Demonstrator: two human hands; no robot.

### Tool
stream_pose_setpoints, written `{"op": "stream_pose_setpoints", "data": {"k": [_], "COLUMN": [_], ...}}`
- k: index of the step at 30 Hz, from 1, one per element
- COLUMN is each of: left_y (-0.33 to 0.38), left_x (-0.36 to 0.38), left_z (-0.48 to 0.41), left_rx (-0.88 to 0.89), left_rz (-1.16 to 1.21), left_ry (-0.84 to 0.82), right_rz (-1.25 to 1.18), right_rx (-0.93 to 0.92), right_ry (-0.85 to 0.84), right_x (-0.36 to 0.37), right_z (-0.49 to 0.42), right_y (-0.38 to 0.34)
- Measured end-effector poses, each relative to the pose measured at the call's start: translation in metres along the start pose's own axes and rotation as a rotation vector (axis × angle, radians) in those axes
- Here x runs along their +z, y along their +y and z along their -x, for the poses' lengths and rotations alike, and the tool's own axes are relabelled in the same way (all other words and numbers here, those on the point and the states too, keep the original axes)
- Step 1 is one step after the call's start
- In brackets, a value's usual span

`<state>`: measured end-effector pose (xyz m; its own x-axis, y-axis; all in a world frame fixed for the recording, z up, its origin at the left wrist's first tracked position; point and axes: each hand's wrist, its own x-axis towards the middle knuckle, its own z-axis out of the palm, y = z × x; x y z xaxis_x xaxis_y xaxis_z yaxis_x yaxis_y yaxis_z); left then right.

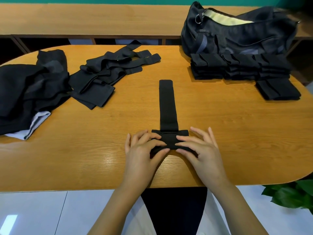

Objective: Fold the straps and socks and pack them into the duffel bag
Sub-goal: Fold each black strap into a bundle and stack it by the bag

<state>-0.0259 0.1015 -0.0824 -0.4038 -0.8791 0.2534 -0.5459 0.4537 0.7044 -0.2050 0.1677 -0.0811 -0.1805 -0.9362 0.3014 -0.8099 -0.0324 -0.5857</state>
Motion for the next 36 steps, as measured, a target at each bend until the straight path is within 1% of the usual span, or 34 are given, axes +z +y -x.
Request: {"op": "stream_pose_setpoints", "data": {"k": [3,9,16,21,26,31,34,36], "left_y": [-0.002,-0.003,0.0,0.002,0.001,0.002,0.003,0.005], "left_x": [-0.002,-0.004,-0.003,-0.003,-0.004,-0.009,-0.009,-0.009], "left_z": [0.0,-0.001,0.0,-0.001,-0.001,0.0,-0.001,-0.001], "left_rx": [0.002,-0.009,-0.009,-0.009,-0.041,-0.059,-0.078,-0.083], "left_rz": [0.019,0.058,0.062,0.076,0.093,0.086,0.066,0.065], "left_ry": [-0.02,-0.006,0.027,0.071,0.058,-0.006,0.002,0.022], "right_rz": [-0.017,-0.076,-0.04,-0.072,-0.021,-0.087,-0.155,-0.176], "right_rx": [0.01,0.039,0.055,0.125,0.075,0.168,0.265,0.288], "right_ry": [0.009,0.02,0.032,0.054,0.023,0.064,0.014,0.0], "right_x": [0.0,-0.001,-0.001,-0.002,-0.001,-0.002,-0.004,-0.006], "right_z": [0.0,-0.001,0.0,-0.002,-0.003,-0.002,-0.003,-0.003], "right_y": [0.001,0.0,-0.002,-0.008,-0.006,-0.008,-0.009,-0.011]}}
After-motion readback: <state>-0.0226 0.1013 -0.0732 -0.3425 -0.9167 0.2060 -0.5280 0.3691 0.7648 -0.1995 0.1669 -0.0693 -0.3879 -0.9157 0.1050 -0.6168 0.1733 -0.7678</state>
